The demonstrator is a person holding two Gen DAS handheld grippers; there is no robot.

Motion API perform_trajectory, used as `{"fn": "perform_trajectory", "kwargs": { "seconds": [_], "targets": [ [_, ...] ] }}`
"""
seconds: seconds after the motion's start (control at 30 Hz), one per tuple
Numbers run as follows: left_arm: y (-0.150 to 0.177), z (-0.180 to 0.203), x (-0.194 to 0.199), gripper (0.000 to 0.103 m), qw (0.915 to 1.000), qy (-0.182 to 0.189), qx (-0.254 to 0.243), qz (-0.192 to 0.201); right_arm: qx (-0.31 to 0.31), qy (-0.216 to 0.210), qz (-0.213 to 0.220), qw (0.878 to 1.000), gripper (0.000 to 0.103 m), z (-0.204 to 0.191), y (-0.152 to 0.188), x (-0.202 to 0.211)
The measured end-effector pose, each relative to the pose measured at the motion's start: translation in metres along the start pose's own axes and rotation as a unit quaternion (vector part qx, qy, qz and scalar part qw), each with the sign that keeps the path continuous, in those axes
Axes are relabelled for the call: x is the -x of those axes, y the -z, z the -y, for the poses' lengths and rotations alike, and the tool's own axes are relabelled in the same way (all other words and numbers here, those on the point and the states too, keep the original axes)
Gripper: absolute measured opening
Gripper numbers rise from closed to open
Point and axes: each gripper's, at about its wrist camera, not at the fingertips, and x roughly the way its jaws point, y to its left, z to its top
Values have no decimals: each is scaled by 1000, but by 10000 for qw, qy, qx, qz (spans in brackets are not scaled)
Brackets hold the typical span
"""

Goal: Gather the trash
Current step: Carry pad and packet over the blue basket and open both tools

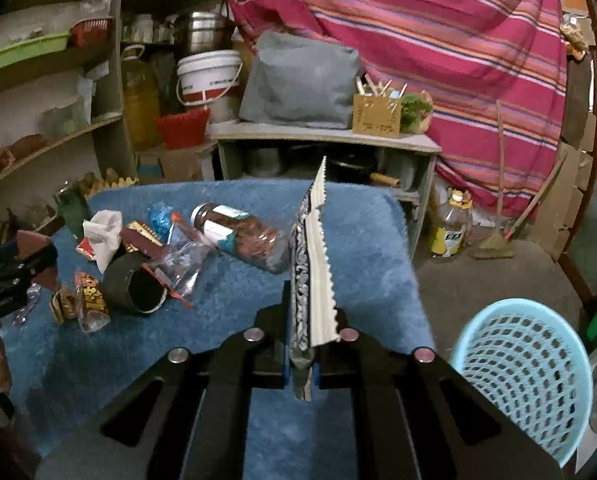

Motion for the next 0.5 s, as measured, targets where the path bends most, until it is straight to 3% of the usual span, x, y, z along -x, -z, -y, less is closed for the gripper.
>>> {"fn": "perform_trajectory", "kwargs": {
  "seconds": [0.1, 0.5],
  "targets": [
    [-2, 24, 7, 83, 9998, 91, -174, 75, -113, 32, 73, 9999, 7, 18, -1, 13],
    [-17, 160, 28, 83, 9920, 1095, -548, 297, -649, 666, 202, 9955, 7, 125, 16, 66]
  ]
}}
